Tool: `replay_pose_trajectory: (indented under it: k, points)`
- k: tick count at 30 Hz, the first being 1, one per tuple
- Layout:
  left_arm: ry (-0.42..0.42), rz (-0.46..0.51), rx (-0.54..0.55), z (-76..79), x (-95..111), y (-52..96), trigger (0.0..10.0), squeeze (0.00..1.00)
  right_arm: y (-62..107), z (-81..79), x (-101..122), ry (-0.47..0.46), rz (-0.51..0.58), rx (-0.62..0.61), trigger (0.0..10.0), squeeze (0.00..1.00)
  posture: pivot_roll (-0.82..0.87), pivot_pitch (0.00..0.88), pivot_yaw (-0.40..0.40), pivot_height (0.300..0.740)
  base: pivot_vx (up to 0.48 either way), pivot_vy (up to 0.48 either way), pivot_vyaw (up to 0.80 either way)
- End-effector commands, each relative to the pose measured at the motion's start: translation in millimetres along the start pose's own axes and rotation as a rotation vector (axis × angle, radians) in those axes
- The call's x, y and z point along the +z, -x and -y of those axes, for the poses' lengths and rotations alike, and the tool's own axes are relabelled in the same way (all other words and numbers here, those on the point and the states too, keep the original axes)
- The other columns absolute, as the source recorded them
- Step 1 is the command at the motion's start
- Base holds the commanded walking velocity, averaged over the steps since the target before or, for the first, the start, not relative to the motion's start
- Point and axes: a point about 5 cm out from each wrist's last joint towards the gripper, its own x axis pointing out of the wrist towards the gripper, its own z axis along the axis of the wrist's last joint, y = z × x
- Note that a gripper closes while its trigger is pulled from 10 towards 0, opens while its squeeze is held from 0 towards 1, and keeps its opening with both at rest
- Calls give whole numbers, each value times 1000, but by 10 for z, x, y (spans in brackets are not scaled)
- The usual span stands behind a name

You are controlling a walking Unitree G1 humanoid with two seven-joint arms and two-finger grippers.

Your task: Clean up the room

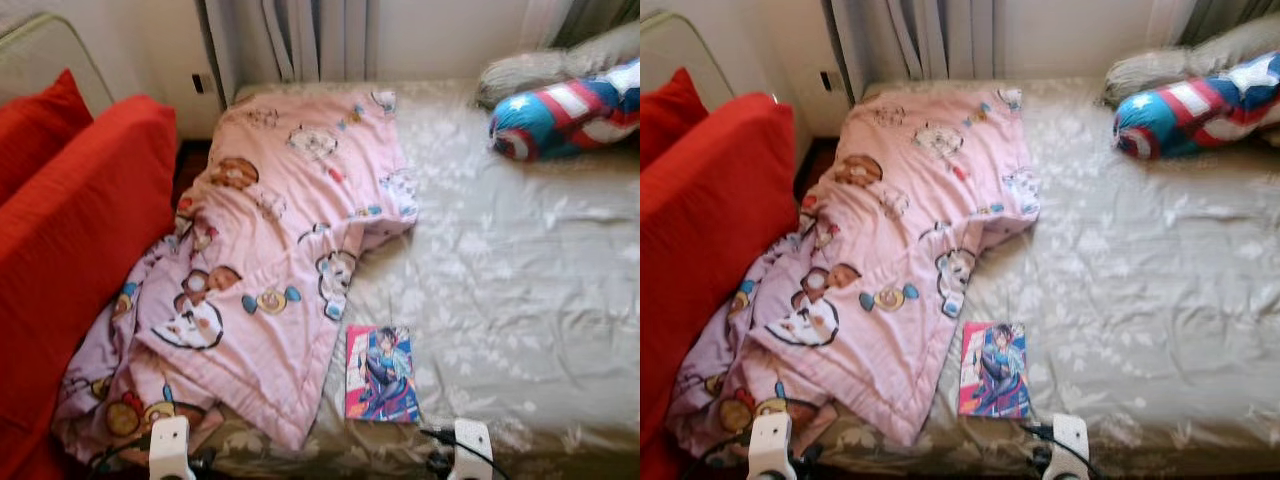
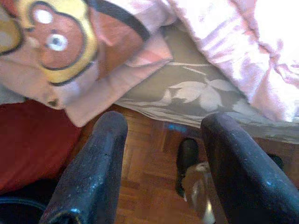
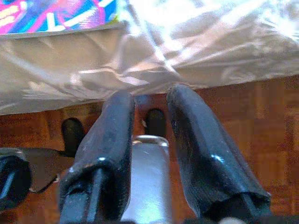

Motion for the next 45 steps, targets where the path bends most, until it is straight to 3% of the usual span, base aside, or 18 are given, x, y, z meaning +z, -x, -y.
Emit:
replay_pose_trajectory:
  k: [1, 29, 32, 36, 39, 45]
  points:
    - [-10, -25, 3, -13, -65, 18, 10000, 0, 15, 18, -70, -12, -22, -4, 10000, 0, 25, 121, 36, 740, 0, 0, 0]
    - [-7, -14, -2, 10, -58, 16, 10000, 0, 3, -19, -14, 12, 5, 0, 10000, 0, 24, 124, 35, 740, 0, 0, 0]
    - [-3, 58, -7, 10, 70, -5, 10000, 0, -14, -35, 144, 13, 86, 14, 10000, 0, 21, 126, 35, 740, 0, 0, 0]
    - [34, 227, -39, 10, 423, -45, 10000, 0, -27, -95, 419, 77, 218, 55, 10000, 0, 24, 130, 26, 740, 0, 0, 0]
    - [22, 382, -101, 5, 753, -36, 10000, 0, -13, -143, 687, 75, 354, 79, 10000, 0, 17, 127, 21, 740, 0, 0, 0]
    - [13, 527, -113, -21, 926, 55, 10000, 0, 29, -129, 854, 42, 469, 83, 10000, 0, 1, 123, 14, 740, 0, 0, 0]
